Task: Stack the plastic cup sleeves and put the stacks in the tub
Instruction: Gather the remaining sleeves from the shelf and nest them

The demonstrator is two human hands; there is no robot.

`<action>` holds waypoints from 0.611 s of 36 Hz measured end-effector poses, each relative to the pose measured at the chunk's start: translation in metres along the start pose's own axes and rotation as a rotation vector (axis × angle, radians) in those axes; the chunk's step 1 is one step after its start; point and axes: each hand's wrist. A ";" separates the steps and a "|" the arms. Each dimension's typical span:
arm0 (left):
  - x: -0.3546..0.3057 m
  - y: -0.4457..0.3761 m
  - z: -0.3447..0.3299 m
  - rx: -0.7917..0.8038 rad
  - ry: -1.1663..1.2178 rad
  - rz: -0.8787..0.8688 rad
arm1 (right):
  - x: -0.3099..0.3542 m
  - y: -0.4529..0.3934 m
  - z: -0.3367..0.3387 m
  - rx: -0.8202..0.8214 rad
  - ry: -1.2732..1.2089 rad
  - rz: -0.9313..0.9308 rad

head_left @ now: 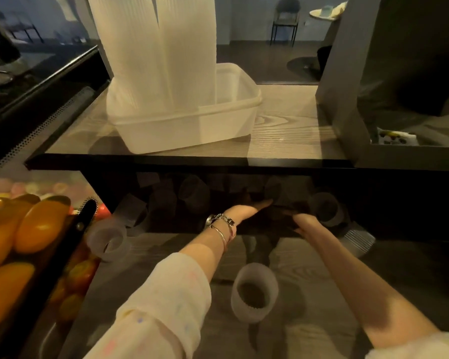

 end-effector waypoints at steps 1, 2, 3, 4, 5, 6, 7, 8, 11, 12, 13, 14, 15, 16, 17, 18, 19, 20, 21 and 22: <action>-0.003 -0.001 0.000 0.004 0.012 0.009 | 0.001 -0.001 -0.001 0.013 -0.026 -0.006; -0.006 -0.005 -0.002 0.011 0.016 0.006 | 0.001 -0.003 0.000 0.029 -0.046 -0.006; -0.010 -0.008 -0.003 0.010 0.016 -0.008 | 0.002 -0.004 -0.001 0.049 -0.070 0.005; -0.014 -0.012 -0.006 0.010 0.023 -0.038 | 0.003 -0.005 0.000 0.067 -0.100 0.019; -0.018 -0.014 -0.009 0.007 0.029 -0.062 | 0.004 -0.006 0.000 0.084 -0.120 0.024; -0.021 -0.018 -0.011 -0.007 0.036 -0.074 | 0.006 -0.006 -0.001 0.095 -0.120 0.025; -0.024 -0.018 -0.014 0.001 0.040 -0.076 | 0.007 -0.007 0.000 0.099 -0.107 0.020; -0.025 -0.021 -0.016 -0.003 0.037 -0.071 | 0.008 -0.009 0.000 0.105 -0.086 0.015; -0.025 -0.025 -0.021 0.067 0.035 -0.061 | 0.010 -0.013 0.002 0.137 -0.046 -0.014; -0.024 -0.028 -0.021 0.088 0.031 -0.049 | 0.009 -0.015 0.002 0.148 -0.039 -0.020; -0.022 -0.030 -0.022 0.100 0.023 -0.040 | 0.008 -0.017 0.002 0.156 -0.035 -0.025; -0.022 -0.033 -0.024 0.105 0.034 -0.038 | 0.008 -0.018 0.003 0.156 -0.027 -0.027; -0.024 -0.029 -0.024 0.117 0.058 -0.027 | 0.008 -0.020 0.003 0.155 -0.028 -0.033; -0.024 -0.031 -0.025 0.118 0.077 -0.027 | 0.008 -0.021 0.003 0.155 -0.030 -0.038; -0.023 -0.035 -0.026 0.128 0.093 -0.026 | 0.006 -0.023 0.003 0.162 -0.034 -0.041; -0.022 -0.037 -0.027 0.125 0.123 -0.022 | 0.005 -0.023 0.001 0.176 -0.041 -0.039; -0.019 -0.038 -0.028 0.128 0.151 -0.016 | 0.003 -0.022 0.000 0.192 -0.053 -0.039; -0.015 -0.038 -0.028 0.111 0.156 0.011 | 0.001 -0.020 0.000 0.210 -0.066 -0.045; -0.010 -0.041 -0.026 0.110 0.133 0.016 | -0.001 -0.017 -0.001 0.245 -0.070 -0.045; -0.001 -0.041 -0.025 0.083 0.149 0.103 | -0.004 -0.012 0.000 0.293 -0.060 -0.040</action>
Point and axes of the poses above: each hand's wrist, its own y-axis away from the middle knuckle, its own z-axis out of the back of the hand, x = y × z, and after that the axes turned 11 degrees about z, right-handed
